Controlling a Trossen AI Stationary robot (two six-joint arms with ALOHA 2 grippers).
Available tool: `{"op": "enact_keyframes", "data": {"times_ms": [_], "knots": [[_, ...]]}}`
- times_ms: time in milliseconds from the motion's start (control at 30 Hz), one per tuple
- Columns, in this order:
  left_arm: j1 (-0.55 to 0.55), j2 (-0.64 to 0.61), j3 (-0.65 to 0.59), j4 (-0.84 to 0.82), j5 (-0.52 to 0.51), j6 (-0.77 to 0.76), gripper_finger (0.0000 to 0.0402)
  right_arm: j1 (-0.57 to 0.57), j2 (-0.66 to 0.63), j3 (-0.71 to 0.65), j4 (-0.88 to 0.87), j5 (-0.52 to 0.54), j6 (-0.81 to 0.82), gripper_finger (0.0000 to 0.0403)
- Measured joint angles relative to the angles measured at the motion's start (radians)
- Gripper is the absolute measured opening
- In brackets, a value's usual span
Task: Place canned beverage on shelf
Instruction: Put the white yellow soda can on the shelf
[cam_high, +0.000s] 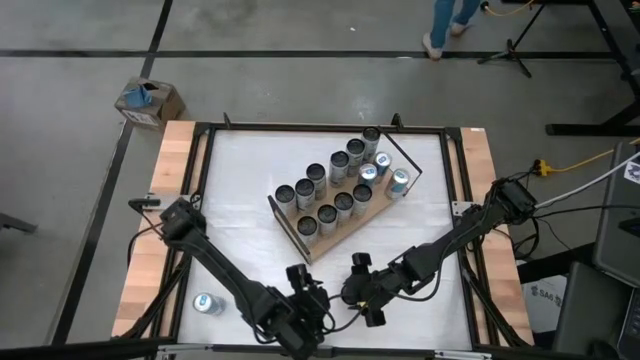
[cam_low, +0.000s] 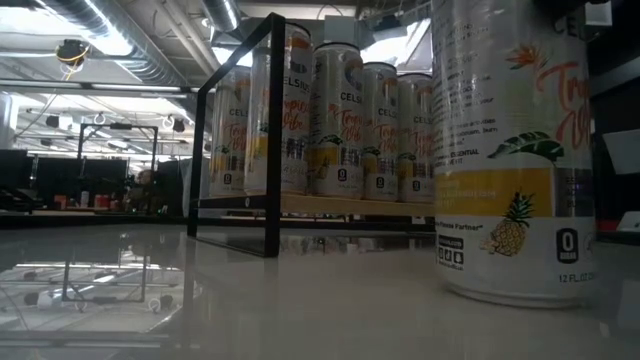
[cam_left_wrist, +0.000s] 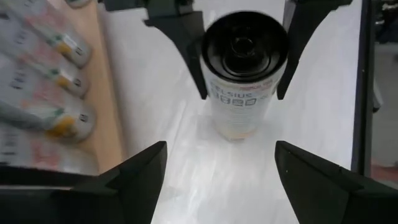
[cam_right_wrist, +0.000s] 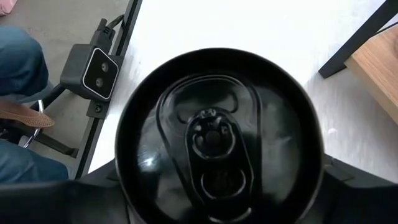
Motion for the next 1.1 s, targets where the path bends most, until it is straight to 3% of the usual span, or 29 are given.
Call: {"op": "enact_keyframes", "data": {"times_ms": [400, 1100], "knots": [[0.046, 0.077, 0.000, 0.108, -0.001, 0.000, 0.0289, 0.000, 0.001, -0.002, -0.006, 0.006, 0.001, 0.0304], [0.057, 0.077, 0.000, 0.132, 0.006, 0.000, 0.0289, -0.001, -0.002, -0.001, -0.025, 0.007, 0.002, 0.0305]]}}
